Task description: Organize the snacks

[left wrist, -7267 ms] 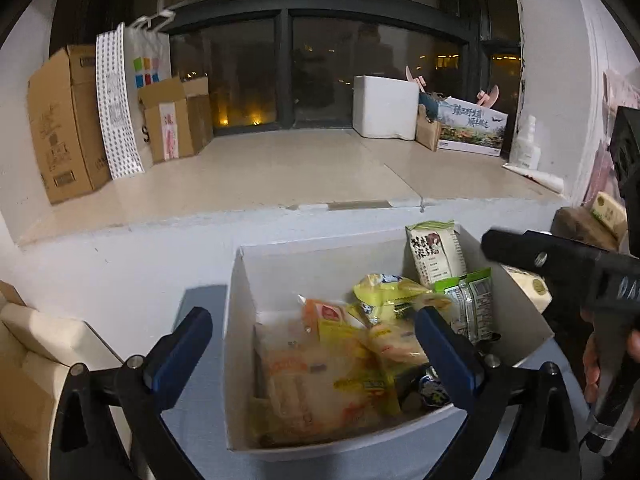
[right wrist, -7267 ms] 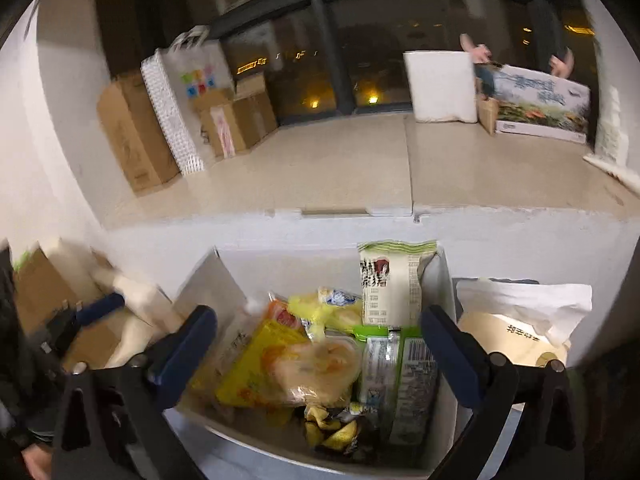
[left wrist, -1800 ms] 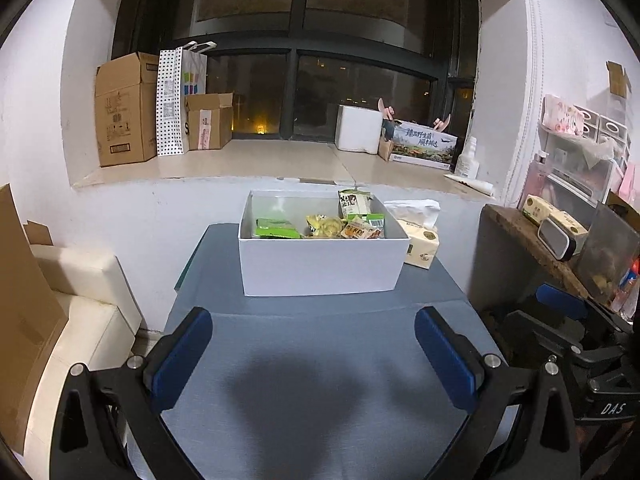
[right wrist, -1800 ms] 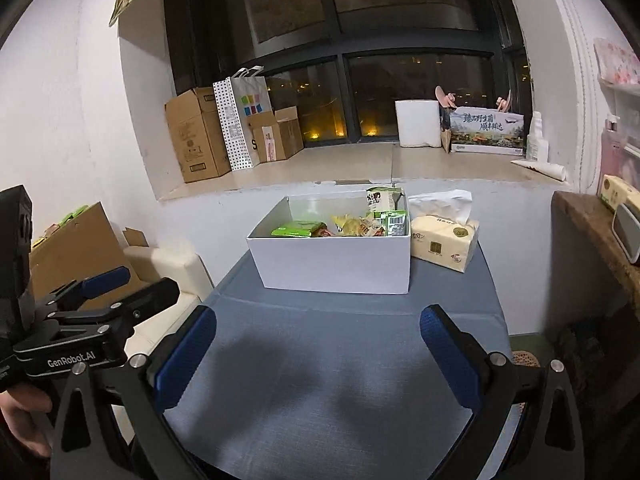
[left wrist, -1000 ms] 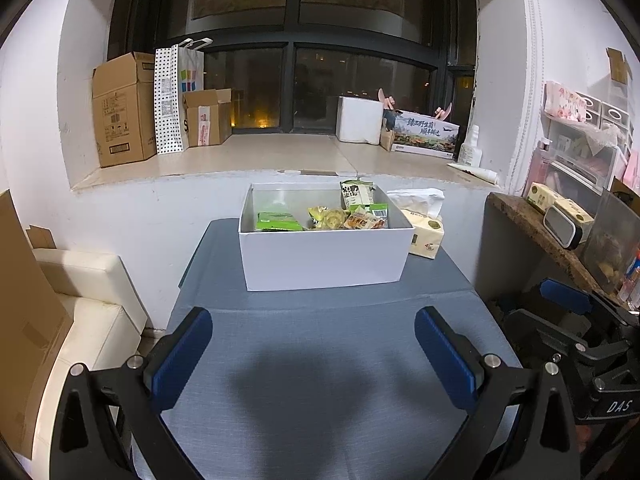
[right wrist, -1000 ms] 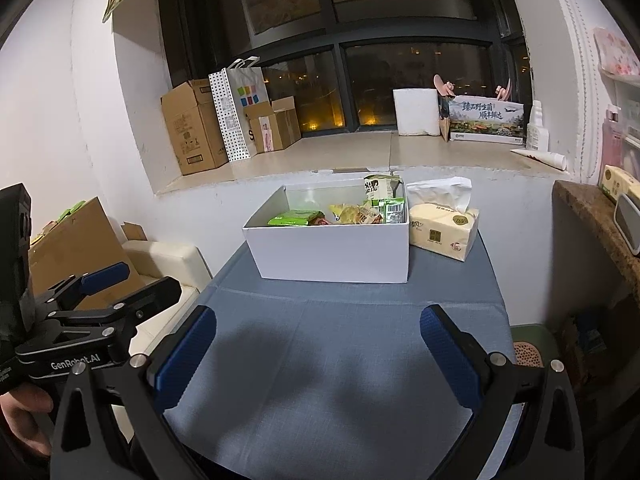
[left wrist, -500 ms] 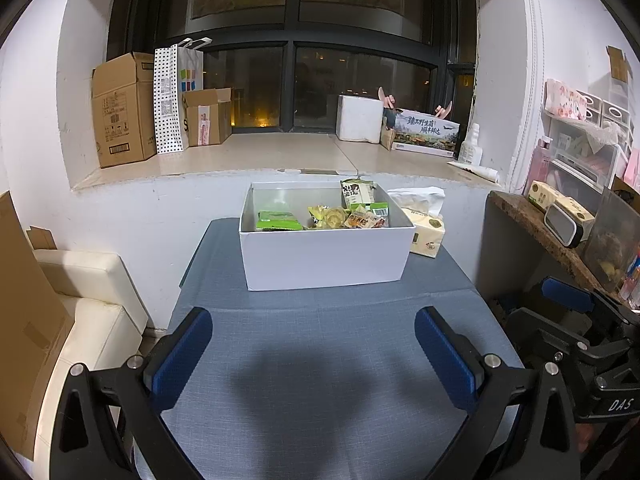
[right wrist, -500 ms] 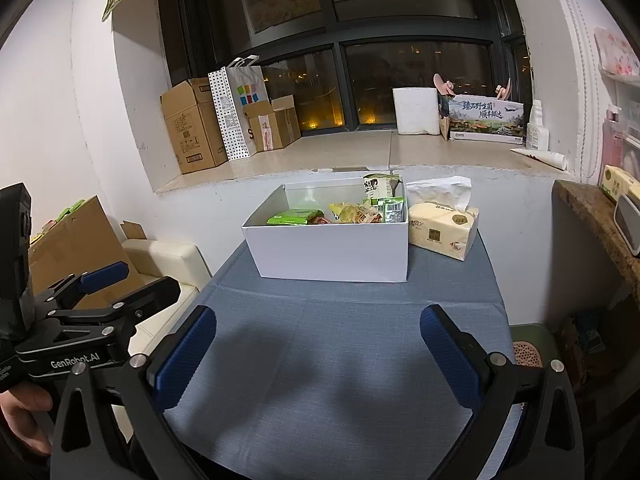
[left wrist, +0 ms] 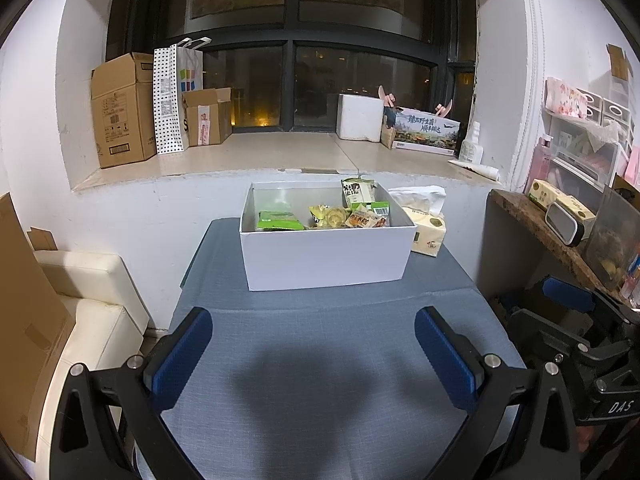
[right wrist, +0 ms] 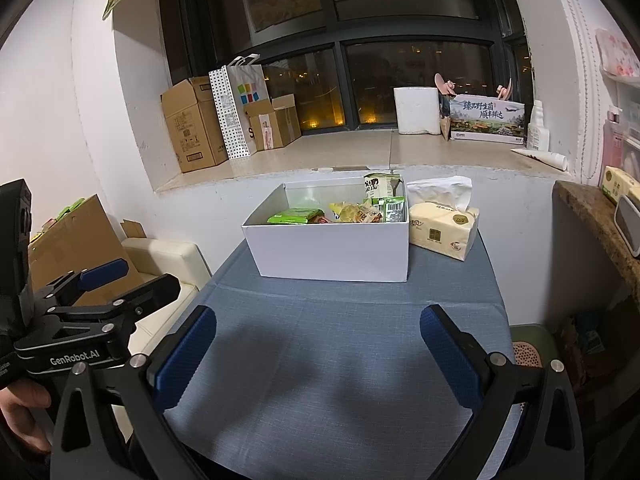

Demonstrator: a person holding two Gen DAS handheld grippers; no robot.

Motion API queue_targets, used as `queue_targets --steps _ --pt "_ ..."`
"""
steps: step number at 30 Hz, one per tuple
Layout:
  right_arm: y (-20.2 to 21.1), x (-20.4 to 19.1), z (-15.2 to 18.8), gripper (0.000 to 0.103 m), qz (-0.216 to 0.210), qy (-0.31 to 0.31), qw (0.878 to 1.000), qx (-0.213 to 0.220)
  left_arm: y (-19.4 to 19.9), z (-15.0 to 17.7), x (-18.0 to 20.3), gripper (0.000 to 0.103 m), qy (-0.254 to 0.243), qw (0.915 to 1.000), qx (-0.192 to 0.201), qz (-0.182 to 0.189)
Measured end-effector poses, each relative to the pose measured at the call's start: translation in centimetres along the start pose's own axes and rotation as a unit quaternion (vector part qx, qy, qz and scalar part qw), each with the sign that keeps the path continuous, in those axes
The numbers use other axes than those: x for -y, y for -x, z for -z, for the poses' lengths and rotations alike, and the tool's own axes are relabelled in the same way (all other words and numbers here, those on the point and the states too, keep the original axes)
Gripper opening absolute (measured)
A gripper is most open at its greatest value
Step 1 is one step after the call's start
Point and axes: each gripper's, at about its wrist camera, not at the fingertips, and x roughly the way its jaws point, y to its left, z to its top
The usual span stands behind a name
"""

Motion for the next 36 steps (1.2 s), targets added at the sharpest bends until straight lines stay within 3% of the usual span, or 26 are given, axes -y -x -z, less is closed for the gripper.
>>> queue_targets --steps 36 --pt "-0.17 0.04 0.17 0.103 -0.001 0.002 1.0 -0.004 -0.28 0.36 -0.17 0.103 0.004 0.9999 -0.008 0.007"
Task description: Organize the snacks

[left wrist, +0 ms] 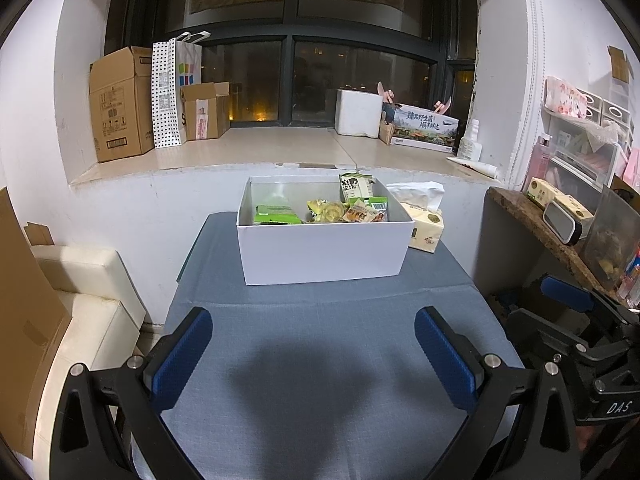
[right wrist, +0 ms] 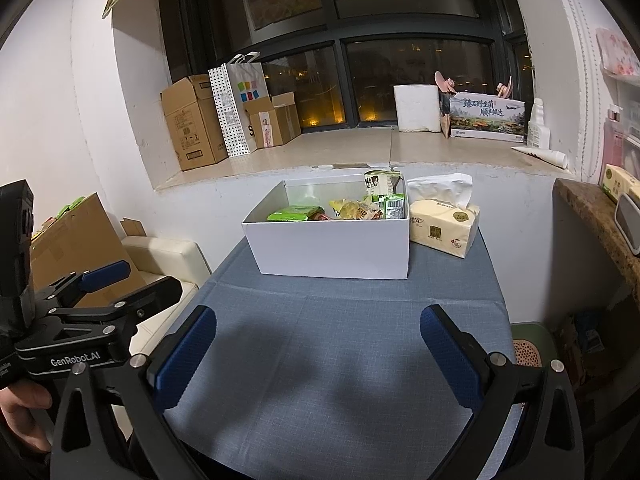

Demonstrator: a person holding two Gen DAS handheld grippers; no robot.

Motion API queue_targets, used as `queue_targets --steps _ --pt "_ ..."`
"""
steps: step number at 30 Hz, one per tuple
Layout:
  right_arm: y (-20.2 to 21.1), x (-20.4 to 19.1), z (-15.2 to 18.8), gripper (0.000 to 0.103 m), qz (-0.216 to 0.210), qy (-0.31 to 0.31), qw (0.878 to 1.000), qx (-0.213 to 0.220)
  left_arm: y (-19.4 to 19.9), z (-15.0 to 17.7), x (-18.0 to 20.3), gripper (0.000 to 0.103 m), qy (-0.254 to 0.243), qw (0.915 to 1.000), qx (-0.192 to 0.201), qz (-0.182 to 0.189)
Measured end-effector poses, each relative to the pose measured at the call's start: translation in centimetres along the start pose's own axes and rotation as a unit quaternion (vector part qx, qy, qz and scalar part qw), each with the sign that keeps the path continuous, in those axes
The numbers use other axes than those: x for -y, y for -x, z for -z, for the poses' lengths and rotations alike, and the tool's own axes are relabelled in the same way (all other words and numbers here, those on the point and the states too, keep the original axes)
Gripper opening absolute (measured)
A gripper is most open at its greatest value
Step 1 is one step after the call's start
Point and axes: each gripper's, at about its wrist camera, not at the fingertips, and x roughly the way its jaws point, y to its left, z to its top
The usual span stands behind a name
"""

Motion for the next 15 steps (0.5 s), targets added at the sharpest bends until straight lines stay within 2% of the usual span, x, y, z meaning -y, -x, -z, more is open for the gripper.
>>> queue_targets --steps 15 --pt "-0.03 -0.14 0.2 0.103 -0.001 0.001 1.0 0.0 -0.03 -0.1 0.07 0.103 -0.001 1.0 -0.001 -0.002"
